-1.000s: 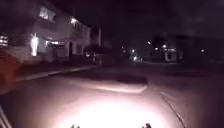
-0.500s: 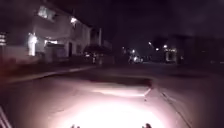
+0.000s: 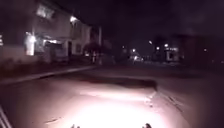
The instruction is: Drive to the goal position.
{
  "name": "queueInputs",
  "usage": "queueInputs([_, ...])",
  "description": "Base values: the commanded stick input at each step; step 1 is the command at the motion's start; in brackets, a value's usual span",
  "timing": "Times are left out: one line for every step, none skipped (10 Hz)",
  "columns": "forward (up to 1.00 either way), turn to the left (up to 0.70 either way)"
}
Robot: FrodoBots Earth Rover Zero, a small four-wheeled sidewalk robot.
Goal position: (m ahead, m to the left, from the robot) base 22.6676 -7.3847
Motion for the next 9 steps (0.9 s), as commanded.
queueInputs([0.50,0.00])
queueInputs([0.50,0.00])
queueInputs([0.50,0.00])
queueInputs([0.50,0.00])
queueInputs([0.50,0.00])
queueInputs([0.50,0.00])
queueInputs([0.50,0.00])
queueInputs([0.50,0.00])
queueInputs([0.50,0.00])
